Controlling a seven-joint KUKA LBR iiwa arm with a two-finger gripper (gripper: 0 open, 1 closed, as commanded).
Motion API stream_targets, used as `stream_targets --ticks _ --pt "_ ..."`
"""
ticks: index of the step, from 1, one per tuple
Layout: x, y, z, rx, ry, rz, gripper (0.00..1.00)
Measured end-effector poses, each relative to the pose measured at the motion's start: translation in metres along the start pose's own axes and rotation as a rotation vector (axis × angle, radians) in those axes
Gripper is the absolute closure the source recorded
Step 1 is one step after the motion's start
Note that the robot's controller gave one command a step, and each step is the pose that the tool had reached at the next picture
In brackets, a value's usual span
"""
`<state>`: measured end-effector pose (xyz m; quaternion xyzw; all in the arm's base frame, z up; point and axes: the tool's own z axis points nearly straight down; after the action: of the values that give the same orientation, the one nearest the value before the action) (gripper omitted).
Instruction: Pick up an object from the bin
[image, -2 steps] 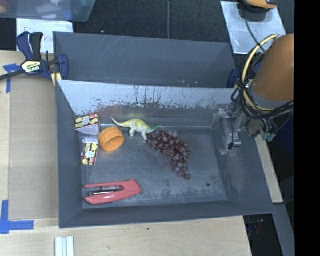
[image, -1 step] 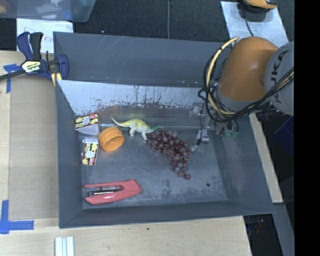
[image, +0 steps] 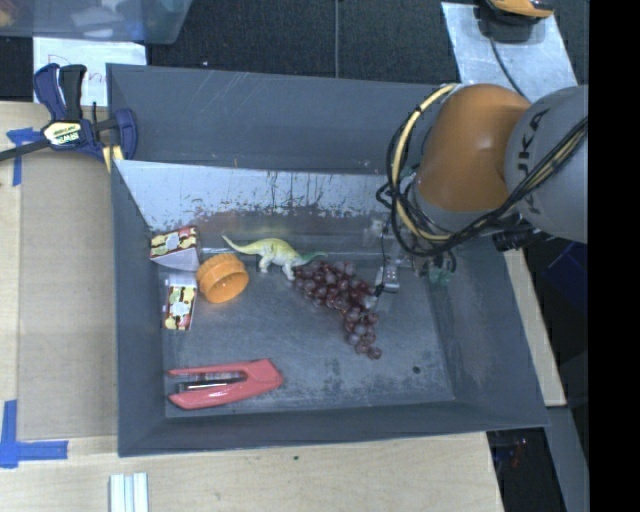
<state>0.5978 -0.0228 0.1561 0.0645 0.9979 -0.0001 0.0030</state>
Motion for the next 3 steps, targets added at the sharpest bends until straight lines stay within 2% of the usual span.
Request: stream_targets --ticks 1,2,3 --pt "0.001 0.045 0.016 0.0 0.003 0.146 0.0" --pt "0.007 0.015 0.073 0.001 -0.006 0.329 0.0" --pt "0.016 0.032 0.086 -0.004 -0.009 0.216 1.0"
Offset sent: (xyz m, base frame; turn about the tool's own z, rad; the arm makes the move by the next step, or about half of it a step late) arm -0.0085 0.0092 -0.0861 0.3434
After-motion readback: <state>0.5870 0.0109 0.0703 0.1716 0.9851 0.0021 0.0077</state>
